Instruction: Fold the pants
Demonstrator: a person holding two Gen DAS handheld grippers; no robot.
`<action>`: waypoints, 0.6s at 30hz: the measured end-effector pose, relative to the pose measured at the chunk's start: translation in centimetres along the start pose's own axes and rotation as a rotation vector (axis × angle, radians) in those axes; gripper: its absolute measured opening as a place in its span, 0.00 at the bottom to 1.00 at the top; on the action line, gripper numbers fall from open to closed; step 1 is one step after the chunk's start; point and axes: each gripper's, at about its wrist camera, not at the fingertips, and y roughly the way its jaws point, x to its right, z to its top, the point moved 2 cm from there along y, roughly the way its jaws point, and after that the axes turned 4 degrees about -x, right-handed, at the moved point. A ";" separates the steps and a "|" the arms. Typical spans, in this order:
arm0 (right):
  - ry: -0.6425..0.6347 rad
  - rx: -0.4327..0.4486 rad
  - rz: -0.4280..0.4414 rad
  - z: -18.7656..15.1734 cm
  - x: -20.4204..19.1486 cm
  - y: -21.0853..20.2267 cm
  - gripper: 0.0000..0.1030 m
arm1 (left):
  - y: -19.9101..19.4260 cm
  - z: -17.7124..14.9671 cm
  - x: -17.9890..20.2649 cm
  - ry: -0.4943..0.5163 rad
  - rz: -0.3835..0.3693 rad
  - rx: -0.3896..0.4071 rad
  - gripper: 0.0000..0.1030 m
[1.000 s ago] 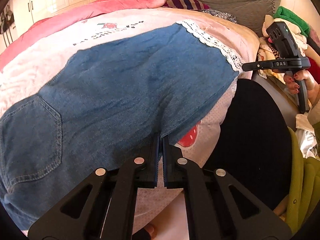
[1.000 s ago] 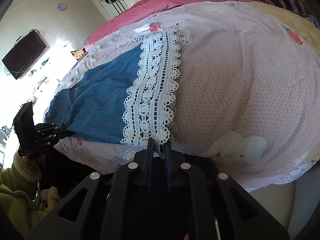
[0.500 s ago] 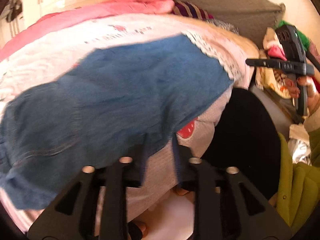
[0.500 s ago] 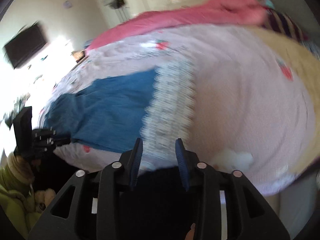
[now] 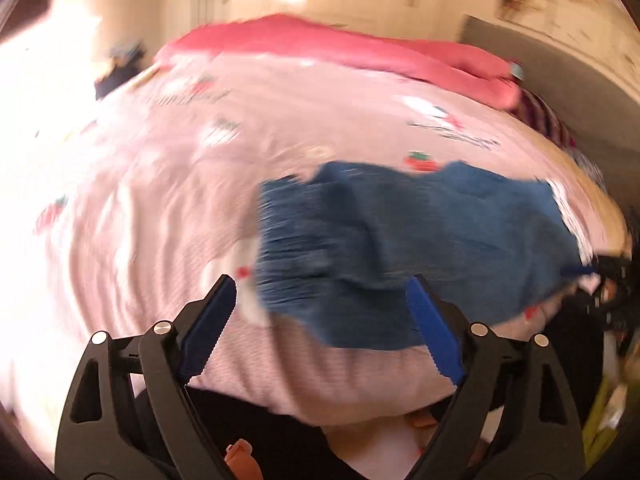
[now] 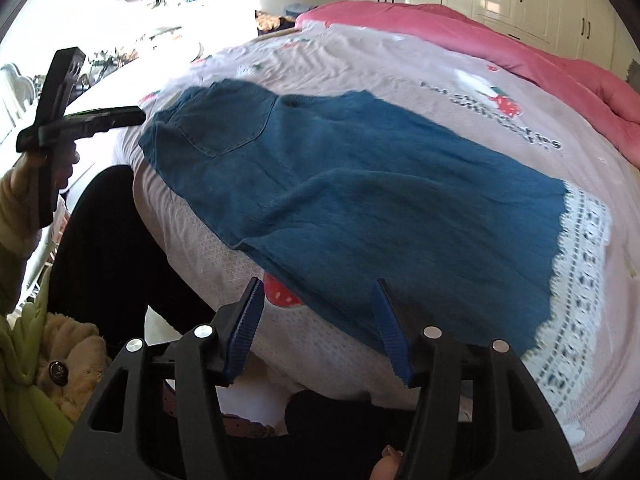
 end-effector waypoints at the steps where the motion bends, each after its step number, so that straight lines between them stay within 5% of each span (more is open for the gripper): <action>1: 0.005 -0.002 -0.007 0.2 0.1 0.2 0.53 | 0.6 0.2 -1.0 -0.063 -0.016 -0.019 0.78; 6: 0.030 0.000 -0.014 0.6 0.1 0.5 0.53 | 2.9 1.2 -2.5 -0.198 -0.127 -0.069 0.64; 13: 0.013 -0.050 -0.038 0.7 -0.1 1.6 0.54 | 5.1 1.4 -2.5 -0.268 -0.109 -0.103 0.36; 16: 0.002 -0.064 -0.036 0.8 -0.2 2.0 0.53 | 4.3 2.5 -2.5 -0.242 -0.105 -0.071 0.32; 17: -0.005 -0.071 -0.040 0.9 -0.3 2.1 0.48 | 4.0 2.9 -2.5 -0.236 -0.103 -0.059 0.32; 18: -0.016 -0.095 -0.044 0.9 -0.5 2.5 0.31 | 3.8 3.3 -2.7 -0.235 -0.102 -0.049 0.32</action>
